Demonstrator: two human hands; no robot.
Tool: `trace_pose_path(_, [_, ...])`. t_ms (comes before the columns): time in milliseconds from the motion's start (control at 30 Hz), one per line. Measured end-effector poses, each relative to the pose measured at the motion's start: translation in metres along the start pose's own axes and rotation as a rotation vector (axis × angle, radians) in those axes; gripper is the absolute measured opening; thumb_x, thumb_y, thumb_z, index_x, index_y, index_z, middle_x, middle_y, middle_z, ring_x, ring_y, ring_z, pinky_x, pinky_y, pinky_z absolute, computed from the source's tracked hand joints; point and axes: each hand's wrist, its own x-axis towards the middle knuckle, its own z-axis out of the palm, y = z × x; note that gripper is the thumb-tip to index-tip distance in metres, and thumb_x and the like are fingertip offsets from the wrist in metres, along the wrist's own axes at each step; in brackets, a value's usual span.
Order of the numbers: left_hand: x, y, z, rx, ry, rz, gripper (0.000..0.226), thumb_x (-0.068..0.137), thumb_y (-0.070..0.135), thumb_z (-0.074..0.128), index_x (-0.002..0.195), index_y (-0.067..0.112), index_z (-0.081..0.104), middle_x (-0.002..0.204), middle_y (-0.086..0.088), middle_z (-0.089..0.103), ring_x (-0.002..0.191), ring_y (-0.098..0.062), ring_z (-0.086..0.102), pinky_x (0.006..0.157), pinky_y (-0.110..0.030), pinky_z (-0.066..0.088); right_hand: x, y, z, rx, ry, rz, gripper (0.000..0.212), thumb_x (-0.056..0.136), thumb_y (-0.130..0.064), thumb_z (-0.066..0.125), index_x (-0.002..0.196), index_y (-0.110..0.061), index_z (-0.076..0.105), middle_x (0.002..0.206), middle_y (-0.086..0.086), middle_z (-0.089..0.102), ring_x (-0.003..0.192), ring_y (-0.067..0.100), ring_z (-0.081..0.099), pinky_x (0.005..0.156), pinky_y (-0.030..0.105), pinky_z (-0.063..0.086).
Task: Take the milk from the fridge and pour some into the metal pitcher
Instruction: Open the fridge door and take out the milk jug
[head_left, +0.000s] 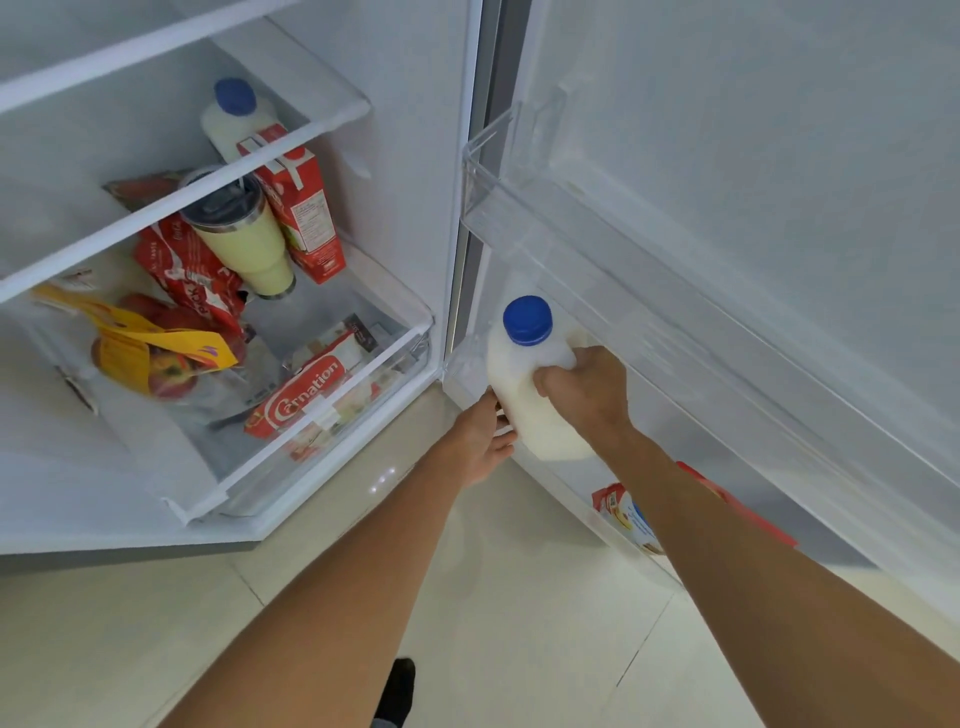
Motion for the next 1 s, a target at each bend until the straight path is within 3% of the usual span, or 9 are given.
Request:
trace_pose_path(167, [-0.014, -0.008, -0.001, -0.149, -0.064, -0.01, 0.021, 0.098, 0.031, 0.043, 0.099, 0.016, 0.059, 0.09, -0.004, 0.06, 0.131, -0.021, 0.047, 0.113, -0.04, 0.03, -0.032, -0.029, -0.009, -0.135, -0.073, -0.124, 0.025, 0.077, -0.004, 0.062, 0.059, -0.014, 0.048, 0.058, -0.003, 0.049, 0.057, 0.011, 0.049, 0.054, 0.019, 0.036])
trace_pose_path(233, [-0.025, -0.012, -0.005, -0.157, -0.061, -0.005, 0.024, 0.096, 0.028, 0.044, 0.077, 0.017, 0.054, 0.07, -0.002, 0.054, 0.105, -0.02, 0.055, 0.107, -0.036, 0.037, -0.043, -0.04, -0.012, -0.119, -0.124, -0.146, 0.017, 0.075, -0.005, 0.064, 0.063, -0.013, 0.054, 0.06, -0.004, 0.053, 0.059, 0.012, 0.053, 0.055, 0.02, 0.041])
trace_pose_path(300, [-0.036, -0.016, -0.014, -0.156, -0.047, 0.011, 0.028, 0.094, 0.022, 0.042, 0.067, 0.017, 0.045, 0.054, 0.0, 0.044, 0.063, -0.02, 0.04, 0.073, -0.025, 0.045, -0.055, -0.049, -0.013, -0.069, -0.172, -0.128, 0.006, 0.072, -0.009, 0.064, 0.068, -0.007, 0.061, 0.065, 0.002, 0.058, 0.064, 0.019, 0.057, 0.057, 0.024, 0.044])
trace_pose_path(400, [-0.053, -0.022, -0.031, -0.172, 0.003, 0.036, 0.026, 0.093, 0.025, 0.042, 0.07, 0.016, 0.048, 0.056, -0.004, 0.042, 0.049, -0.017, 0.029, 0.058, -0.027, 0.035, -0.077, -0.063, -0.012, 0.051, -0.245, -0.098, 0.021, 0.061, -0.023, 0.059, 0.072, -0.005, 0.063, 0.072, 0.011, 0.064, 0.07, 0.029, 0.063, 0.061, 0.03, 0.048])
trace_pose_path(500, [-0.066, -0.032, -0.044, -0.208, 0.002, 0.079, 0.025, 0.09, 0.04, 0.048, 0.084, 0.019, 0.061, 0.08, -0.01, 0.063, 0.075, -0.026, 0.056, 0.079, -0.039, 0.046, -0.099, -0.073, -0.015, 0.149, -0.313, -0.086, 0.009, 0.06, -0.024, 0.058, 0.054, -0.023, 0.064, 0.059, -0.005, 0.063, 0.061, 0.02, 0.062, 0.058, 0.028, 0.046])
trace_pose_path(567, [-0.078, -0.037, -0.048, -0.224, 0.01, 0.088, 0.028, 0.088, 0.045, 0.052, 0.09, 0.02, 0.065, 0.089, -0.009, 0.072, 0.091, -0.03, 0.062, 0.093, -0.046, 0.046, -0.112, -0.078, -0.018, 0.197, -0.354, -0.107, 0.038, 0.071, -0.018, 0.059, 0.035, -0.028, 0.052, 0.04, -0.015, 0.048, 0.043, 0.002, 0.048, 0.051, 0.023, 0.035])
trace_pose_path(767, [-0.132, -0.031, -0.049, -0.298, 0.011, 0.062, 0.038, 0.083, 0.051, 0.057, 0.099, 0.019, 0.067, 0.104, -0.009, 0.072, 0.098, -0.031, 0.066, 0.102, -0.05, 0.045, -0.15, -0.108, -0.033, 0.324, -0.393, -0.113, 0.037, 0.092, -0.022, 0.048, 0.055, -0.016, 0.048, 0.038, -0.015, 0.048, 0.038, -0.001, 0.045, 0.048, 0.012, 0.036])
trace_pose_path(900, [-0.181, -0.019, -0.039, -0.316, -0.018, 0.092, 0.042, 0.078, 0.05, 0.064, 0.102, 0.017, 0.068, 0.117, -0.009, 0.069, 0.114, -0.032, 0.062, 0.104, -0.051, 0.042, -0.177, -0.136, -0.056, 0.314, -0.319, -0.136, 0.044, 0.092, -0.031, 0.047, 0.051, -0.016, 0.044, 0.04, -0.012, 0.045, 0.044, 0.007, 0.042, 0.059, 0.025, 0.035])
trace_pose_path(1000, [-0.219, -0.012, -0.028, -0.282, 0.057, 0.155, 0.052, 0.08, 0.051, 0.061, 0.119, 0.016, 0.064, 0.122, -0.01, 0.067, 0.111, -0.032, 0.063, 0.09, -0.047, 0.052, -0.201, -0.163, -0.076, 0.306, -0.258, -0.149, 0.046, 0.09, -0.035, 0.049, 0.049, -0.016, 0.041, 0.04, -0.01, 0.044, 0.048, 0.013, 0.04, 0.061, 0.03, 0.034])
